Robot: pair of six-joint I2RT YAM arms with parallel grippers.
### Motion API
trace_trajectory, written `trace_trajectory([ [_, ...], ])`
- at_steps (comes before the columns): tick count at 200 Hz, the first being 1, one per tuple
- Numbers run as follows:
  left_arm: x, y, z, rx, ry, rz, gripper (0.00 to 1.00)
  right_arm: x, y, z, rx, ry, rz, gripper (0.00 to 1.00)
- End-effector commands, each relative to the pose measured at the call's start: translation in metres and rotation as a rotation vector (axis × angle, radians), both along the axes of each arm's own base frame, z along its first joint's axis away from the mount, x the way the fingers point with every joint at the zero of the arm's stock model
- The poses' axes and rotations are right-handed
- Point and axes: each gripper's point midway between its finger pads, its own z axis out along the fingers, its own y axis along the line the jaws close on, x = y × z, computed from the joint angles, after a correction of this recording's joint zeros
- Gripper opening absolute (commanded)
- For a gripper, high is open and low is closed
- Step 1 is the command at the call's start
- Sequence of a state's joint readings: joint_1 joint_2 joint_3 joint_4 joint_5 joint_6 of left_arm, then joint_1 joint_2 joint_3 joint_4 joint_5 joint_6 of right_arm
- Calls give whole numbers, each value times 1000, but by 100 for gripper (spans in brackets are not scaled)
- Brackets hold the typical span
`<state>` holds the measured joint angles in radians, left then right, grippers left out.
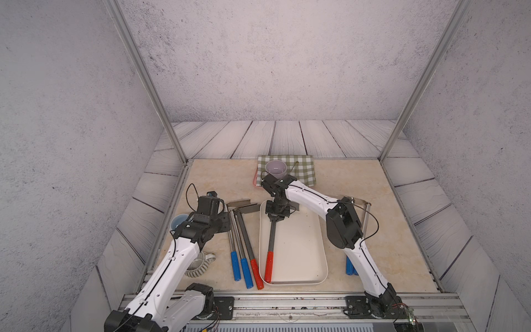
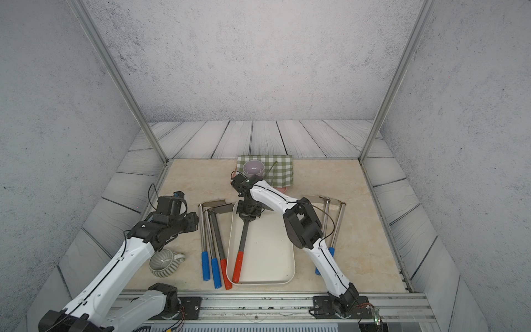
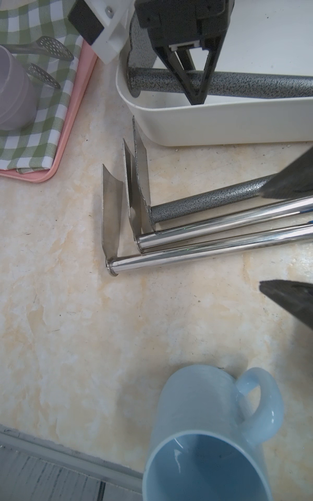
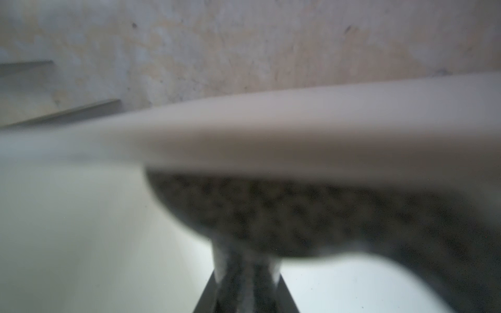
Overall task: Put the small hoe into the storage box
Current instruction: Place the hoe in the storage box.
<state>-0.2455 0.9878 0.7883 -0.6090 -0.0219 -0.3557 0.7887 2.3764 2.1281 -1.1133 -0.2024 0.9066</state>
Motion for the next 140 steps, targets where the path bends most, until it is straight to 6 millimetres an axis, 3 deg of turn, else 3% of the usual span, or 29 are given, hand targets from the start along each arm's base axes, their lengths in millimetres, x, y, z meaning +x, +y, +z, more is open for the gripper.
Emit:
trace_trajectory([
  [1,1,-1,9,9,-25,-11,52,-10,-5,-8,-11,70,-56,2],
  [33,1,0,9,11,-26,-9,52,-17,-7,-25,-25,118,-66,18],
  [67,1,-1,10,10,-27,-11,52,-17,-9,-22,-28,119,-60,35],
  [98,1,0,9,10,-27,-8,52,-10,-13,0,-34,64,-34,43],
  [140,1,0,9,10,-24,-10,52,-2,-21,43,-24,-11,-11,46],
])
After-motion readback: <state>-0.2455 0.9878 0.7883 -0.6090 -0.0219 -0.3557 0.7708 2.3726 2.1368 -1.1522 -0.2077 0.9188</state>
